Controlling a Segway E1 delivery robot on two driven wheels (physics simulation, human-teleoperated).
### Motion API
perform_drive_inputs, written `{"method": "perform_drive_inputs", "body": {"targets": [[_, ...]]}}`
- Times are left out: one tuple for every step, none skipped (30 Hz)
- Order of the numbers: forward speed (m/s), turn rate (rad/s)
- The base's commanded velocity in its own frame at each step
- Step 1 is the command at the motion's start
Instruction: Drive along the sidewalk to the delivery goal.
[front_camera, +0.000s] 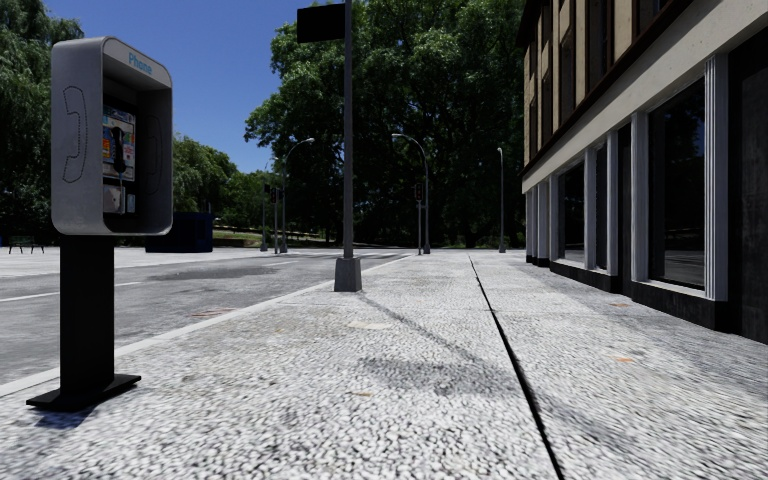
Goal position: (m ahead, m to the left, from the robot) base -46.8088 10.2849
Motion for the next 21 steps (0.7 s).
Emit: {"method": "perform_drive_inputs", "body": {"targets": [[0.00,0.00],[0.00,0.00],[0.00,0.00],[0.00,0.00],[0.00,0.00],[0.00,0.00],[0.00,0.00],[0.00,0.00],[0.00,0.00],[0.00,0.00],[0.00,0.00],[0.00,0.00],[0.00,0.00],[0.00,0.00],[0.00,0.00],[0.00,0.00],[0.00,0.00],[0.00,0.00],[0.00,0.00],[0.00,0.00],[0.00,0.00]]}}
